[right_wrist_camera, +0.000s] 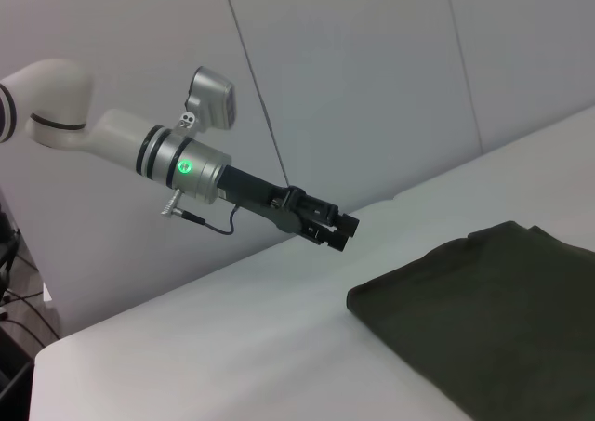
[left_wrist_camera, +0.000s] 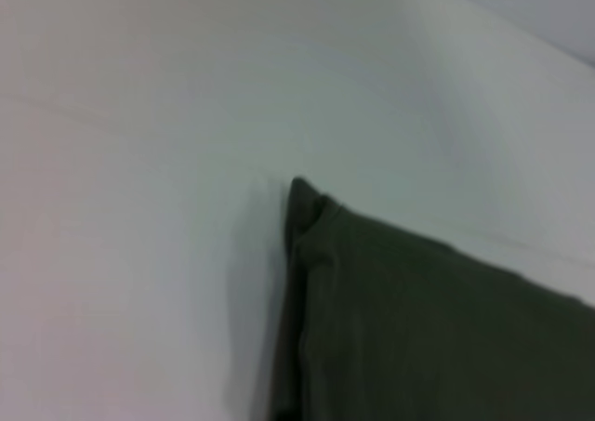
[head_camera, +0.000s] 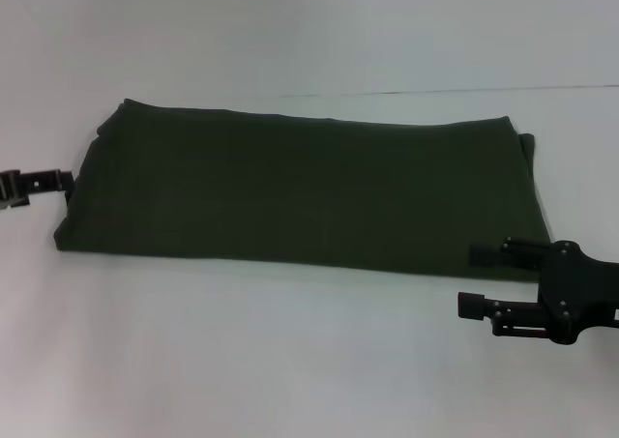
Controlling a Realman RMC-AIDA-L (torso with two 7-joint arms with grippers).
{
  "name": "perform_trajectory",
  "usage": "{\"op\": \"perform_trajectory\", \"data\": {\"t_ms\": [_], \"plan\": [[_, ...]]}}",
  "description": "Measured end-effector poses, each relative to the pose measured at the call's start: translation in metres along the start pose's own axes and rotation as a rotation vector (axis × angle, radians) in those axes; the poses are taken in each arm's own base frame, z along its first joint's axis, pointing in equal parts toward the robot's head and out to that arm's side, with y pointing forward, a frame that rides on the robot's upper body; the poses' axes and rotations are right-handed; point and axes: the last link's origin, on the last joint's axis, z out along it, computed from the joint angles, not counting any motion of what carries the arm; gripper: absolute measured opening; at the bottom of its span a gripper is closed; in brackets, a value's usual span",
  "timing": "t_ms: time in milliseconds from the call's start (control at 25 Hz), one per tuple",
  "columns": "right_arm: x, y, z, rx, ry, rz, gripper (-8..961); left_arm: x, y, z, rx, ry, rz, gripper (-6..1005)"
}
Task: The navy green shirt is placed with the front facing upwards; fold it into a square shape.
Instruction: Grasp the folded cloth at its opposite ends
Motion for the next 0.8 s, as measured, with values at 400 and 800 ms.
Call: {"op": "perform_trajectory", "data": {"t_ms": [400,800], "plan": [[-0.002,-0.003,0.003,0.008,0.007,0.005,808,-0.007,0.002,0.009,0.040,-0.076,0.018,860],[-0.003,-0.004,0.002,0.007,0.010,0.016,807,-0.013,0.000,0.026,0.084,-0.083,0.028,860]]}}
